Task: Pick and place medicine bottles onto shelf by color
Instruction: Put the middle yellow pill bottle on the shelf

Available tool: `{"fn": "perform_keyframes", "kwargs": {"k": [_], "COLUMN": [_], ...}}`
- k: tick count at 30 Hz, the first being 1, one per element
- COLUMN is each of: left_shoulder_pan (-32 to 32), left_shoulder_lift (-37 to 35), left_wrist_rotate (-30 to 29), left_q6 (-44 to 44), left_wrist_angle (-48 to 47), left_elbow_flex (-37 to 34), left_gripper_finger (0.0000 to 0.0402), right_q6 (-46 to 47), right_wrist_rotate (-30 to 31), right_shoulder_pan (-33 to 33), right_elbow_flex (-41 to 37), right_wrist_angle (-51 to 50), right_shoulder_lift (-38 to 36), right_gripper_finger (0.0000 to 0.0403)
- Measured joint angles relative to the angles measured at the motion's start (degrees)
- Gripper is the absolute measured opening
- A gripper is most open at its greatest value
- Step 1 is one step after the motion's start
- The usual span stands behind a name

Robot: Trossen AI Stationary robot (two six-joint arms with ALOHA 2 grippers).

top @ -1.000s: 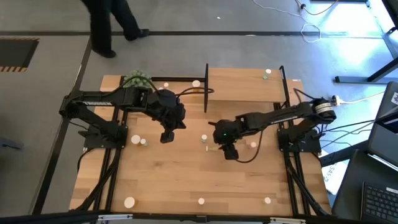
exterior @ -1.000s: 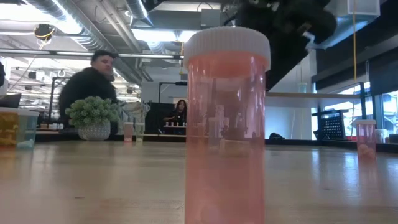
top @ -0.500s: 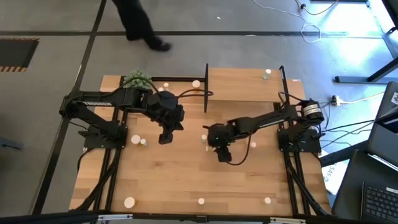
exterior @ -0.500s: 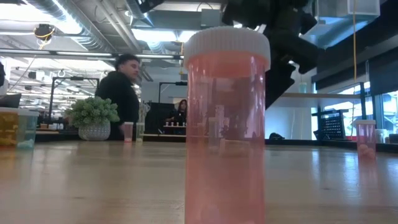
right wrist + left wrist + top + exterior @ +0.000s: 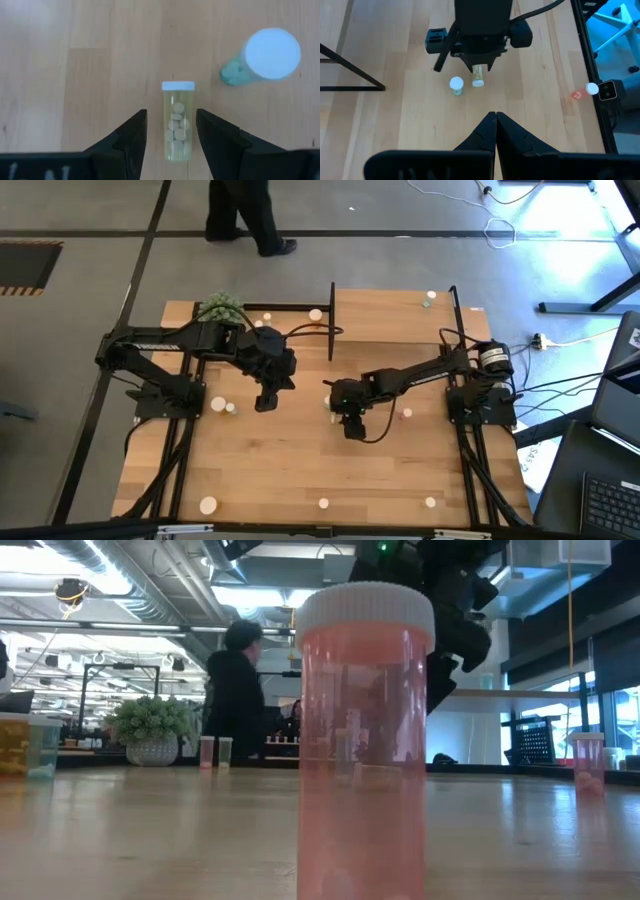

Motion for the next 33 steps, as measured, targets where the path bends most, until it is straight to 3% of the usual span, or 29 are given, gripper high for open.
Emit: {"fn": "perform_keyframes", "kwargs": {"k": [33], "left_shoulder_pan": [0.0], "left_shoulder_lift": [0.0], "left_wrist_rotate": [0.0], "left_q6": [0.1], "left_wrist_angle": [0.0], "left_elbow_flex": [0.0], "left_gripper_finger": [0.0], "right_q6": [-0.8], "right_wrist_rotate": [1.7], "right_shoulder_pan": [-0.1], "right_elbow_flex": [0.0], "right_wrist_angle": [1.9], "right_shoulder_lift": [2.8], "right_gripper_finger": [0.0173]}}
